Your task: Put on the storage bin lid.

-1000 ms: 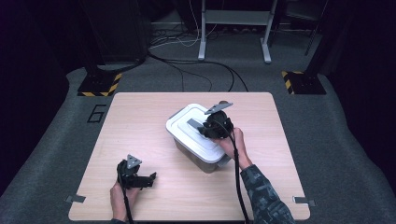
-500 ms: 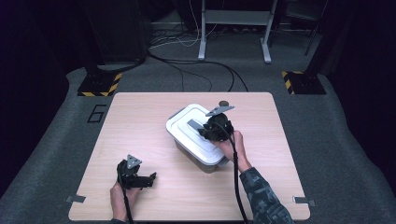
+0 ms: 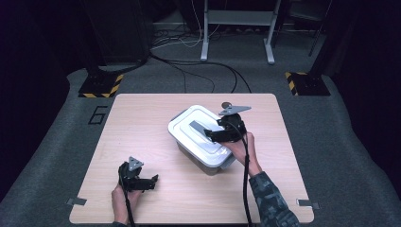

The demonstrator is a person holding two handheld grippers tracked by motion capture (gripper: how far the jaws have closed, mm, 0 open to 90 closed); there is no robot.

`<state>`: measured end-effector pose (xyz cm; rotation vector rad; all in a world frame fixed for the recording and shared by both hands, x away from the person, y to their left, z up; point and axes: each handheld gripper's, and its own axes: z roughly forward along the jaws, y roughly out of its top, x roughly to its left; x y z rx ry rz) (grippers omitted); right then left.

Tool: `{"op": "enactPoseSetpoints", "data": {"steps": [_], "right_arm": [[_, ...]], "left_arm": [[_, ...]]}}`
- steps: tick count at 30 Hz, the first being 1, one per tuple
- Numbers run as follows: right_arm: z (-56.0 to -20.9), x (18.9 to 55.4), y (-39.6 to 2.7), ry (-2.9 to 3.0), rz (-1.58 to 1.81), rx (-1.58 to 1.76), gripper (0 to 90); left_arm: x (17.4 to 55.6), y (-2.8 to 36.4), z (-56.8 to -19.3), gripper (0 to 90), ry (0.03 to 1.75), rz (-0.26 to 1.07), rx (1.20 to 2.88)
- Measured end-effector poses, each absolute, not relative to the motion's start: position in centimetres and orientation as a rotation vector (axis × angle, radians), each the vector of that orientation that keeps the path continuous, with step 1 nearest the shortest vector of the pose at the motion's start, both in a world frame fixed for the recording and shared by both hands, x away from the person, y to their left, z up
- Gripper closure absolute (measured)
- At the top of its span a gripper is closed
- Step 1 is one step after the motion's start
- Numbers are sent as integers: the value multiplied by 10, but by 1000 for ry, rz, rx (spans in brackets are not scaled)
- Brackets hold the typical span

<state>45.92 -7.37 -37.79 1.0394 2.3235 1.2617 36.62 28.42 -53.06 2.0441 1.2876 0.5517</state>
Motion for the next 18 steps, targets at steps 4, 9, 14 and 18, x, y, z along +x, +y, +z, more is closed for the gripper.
{"op": "enactPoseSetpoints", "data": {"steps": [4, 9, 14, 18], "right_arm": [[-374, 448, -100, 2259, 1277, 1072, 143], [-380, 429, -134, 2192, 1263, 1108, 89], [-399, 407, -168, 2120, 1243, 1162, 49], [-421, 389, -192, 2071, 1223, 1227, 35]], "left_arm": [[366, 284, -531, 3, 1288, 552, 2044], [366, 284, -531, 3, 1288, 552, 2044], [366, 284, -531, 3, 1287, 552, 2044], [366, 284, -531, 2, 1288, 552, 2044]]}}
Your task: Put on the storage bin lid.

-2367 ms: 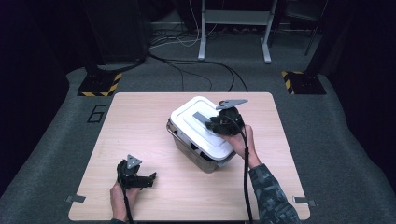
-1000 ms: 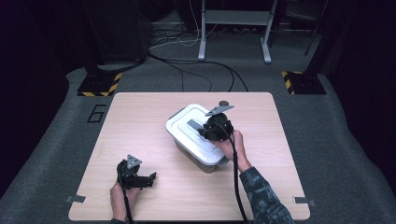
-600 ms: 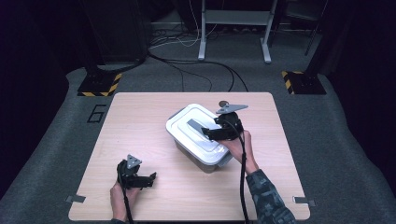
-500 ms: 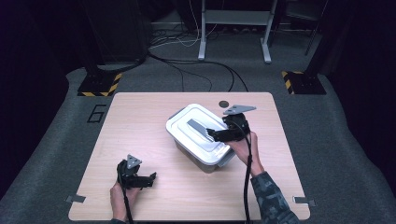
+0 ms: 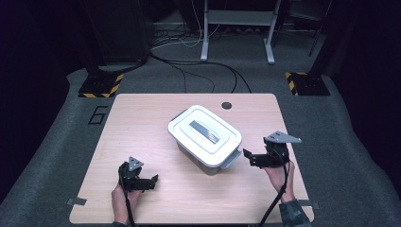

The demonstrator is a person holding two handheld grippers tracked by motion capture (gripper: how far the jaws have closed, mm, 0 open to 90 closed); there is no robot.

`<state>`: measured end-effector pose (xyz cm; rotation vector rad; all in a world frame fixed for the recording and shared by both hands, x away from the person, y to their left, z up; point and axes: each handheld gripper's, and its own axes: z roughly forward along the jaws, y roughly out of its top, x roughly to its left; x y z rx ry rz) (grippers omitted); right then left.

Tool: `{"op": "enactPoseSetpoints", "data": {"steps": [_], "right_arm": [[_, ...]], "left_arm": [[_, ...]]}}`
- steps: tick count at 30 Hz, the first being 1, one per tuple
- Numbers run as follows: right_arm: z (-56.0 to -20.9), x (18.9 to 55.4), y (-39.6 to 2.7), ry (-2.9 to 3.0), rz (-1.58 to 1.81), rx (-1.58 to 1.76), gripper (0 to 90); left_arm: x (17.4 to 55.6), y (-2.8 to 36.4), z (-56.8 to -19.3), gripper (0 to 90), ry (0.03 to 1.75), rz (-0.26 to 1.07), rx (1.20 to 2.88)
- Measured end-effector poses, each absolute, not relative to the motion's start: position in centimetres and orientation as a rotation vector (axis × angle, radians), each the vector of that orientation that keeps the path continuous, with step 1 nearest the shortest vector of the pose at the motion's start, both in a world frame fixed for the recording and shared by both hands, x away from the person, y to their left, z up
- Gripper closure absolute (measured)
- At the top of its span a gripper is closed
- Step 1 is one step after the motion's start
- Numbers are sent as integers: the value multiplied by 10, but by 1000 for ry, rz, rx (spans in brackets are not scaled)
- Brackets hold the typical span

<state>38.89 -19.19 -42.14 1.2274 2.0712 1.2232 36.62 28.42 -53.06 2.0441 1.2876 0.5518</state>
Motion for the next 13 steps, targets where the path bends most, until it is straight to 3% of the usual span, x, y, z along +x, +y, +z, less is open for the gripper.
{"op": "enactPoseSetpoints", "data": {"steps": [8, 13], "right_arm": [[-497, 371, -225, 2078, 1085, 1407, 17], [-523, 368, -234, 2068, 1048, 1465, 12]], "left_arm": [[366, 284, -531, 3, 1288, 552, 2044], [366, 284, -531, 3, 1288, 552, 2044]]}}
